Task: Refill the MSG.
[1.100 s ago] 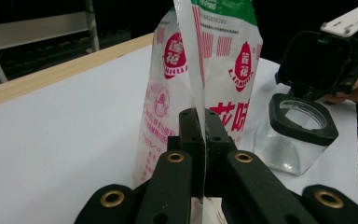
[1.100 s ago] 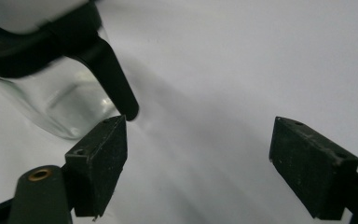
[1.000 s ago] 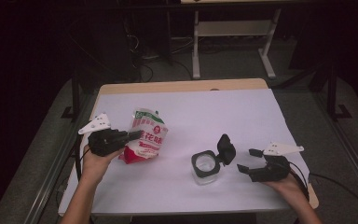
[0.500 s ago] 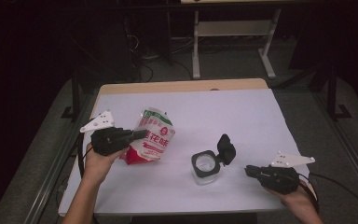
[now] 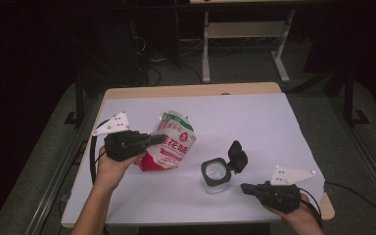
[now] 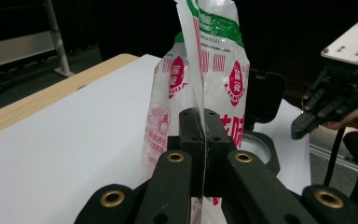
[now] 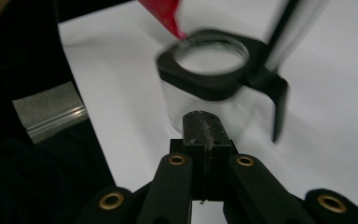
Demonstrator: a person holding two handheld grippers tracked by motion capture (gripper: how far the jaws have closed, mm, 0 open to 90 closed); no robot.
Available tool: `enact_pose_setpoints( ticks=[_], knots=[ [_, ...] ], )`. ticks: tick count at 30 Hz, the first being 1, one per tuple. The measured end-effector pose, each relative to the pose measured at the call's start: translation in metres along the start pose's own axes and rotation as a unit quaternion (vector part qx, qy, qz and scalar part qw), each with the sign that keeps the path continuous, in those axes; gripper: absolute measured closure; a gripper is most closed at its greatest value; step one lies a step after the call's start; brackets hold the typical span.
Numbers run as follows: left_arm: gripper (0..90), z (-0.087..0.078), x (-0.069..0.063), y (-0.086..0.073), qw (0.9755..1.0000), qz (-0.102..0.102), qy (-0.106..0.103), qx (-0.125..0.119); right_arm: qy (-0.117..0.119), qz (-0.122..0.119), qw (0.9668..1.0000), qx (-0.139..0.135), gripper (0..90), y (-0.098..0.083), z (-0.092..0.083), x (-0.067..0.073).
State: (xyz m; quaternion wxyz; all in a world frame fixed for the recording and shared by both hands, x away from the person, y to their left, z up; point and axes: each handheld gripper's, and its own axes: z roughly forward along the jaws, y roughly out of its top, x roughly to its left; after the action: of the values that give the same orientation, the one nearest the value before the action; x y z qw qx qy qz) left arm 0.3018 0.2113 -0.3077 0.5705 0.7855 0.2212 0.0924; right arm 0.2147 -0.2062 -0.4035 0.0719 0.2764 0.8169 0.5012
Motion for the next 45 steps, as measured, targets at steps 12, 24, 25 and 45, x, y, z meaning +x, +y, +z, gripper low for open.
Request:
enact_pose_setpoints(
  ticks=[12,24,25,45],
  knots=[
    [90.0,-0.001,-0.008,0.004,0.9998,-0.003,-0.018,-0.006,-0.005,-0.030,0.9990,-0.032,89.9,0.037,0.045,0.024],
    [90.0,-0.007,-0.017,0.020,0.9993,0.003,-0.036,-0.012,-0.040,-0.032,0.9983,-0.027,90.0,0.067,0.098,0.034],
    [90.0,-0.007,-0.017,0.022,0.9991,0.005,-0.039,-0.013,-0.047,-0.033,0.9980,-0.026,90.0,0.069,0.102,0.035],
    [90.0,-0.003,-0.037,0.043,0.9975,0.009,-0.066,-0.025,-0.061,-0.026,0.9959,-0.061,90.0,0.075,0.130,0.046]
  ],
)
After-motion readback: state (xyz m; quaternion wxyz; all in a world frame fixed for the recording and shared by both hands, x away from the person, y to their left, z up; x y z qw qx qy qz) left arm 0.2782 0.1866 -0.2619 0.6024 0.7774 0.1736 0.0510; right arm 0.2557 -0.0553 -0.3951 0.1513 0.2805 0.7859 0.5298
